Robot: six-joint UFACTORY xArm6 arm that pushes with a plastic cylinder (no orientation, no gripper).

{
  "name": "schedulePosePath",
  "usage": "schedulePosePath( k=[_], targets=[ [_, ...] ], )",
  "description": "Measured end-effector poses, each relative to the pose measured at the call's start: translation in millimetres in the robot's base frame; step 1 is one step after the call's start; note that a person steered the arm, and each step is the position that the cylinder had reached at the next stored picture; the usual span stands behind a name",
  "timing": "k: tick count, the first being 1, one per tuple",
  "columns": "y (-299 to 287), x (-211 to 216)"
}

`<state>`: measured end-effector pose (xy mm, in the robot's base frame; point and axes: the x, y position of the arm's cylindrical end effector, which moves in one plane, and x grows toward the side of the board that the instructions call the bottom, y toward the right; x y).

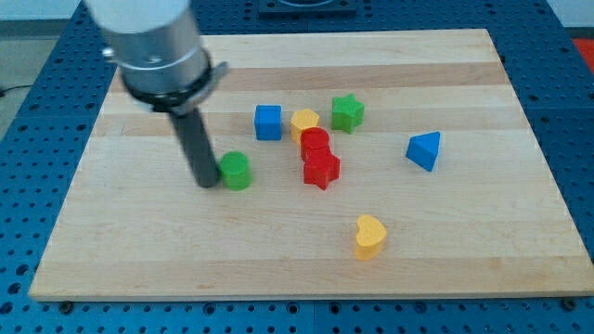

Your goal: Push the heart to the bottom of the red star

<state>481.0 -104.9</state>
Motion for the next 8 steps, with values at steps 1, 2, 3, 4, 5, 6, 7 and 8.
schedulePosePath(
  k=[1,2,3,4,5,6,7,8],
  targets=[
    [51,-15],
    [35,-9],
    [1,65],
    [58,137],
    [136,125],
    [146,104],
    [138,89],
    [156,119]
  ],
)
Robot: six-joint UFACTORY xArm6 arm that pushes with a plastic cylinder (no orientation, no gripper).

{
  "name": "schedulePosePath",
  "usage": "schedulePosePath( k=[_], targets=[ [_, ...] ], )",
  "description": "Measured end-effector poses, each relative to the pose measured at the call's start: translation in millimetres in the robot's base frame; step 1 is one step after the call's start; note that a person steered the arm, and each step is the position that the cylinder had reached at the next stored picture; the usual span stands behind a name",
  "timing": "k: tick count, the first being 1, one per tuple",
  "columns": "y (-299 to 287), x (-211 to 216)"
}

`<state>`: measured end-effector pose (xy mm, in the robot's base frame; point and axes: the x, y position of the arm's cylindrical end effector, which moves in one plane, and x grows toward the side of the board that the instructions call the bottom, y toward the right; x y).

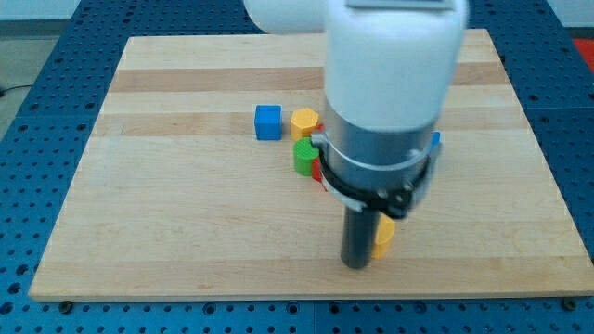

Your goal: Push the heart to the bottom of the red star

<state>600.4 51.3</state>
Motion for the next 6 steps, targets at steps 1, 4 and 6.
schedulePosePath(
  k=[1,4,6],
  targets=[
    [47,17],
    [-53,-54],
    [-15,-81]
  ],
)
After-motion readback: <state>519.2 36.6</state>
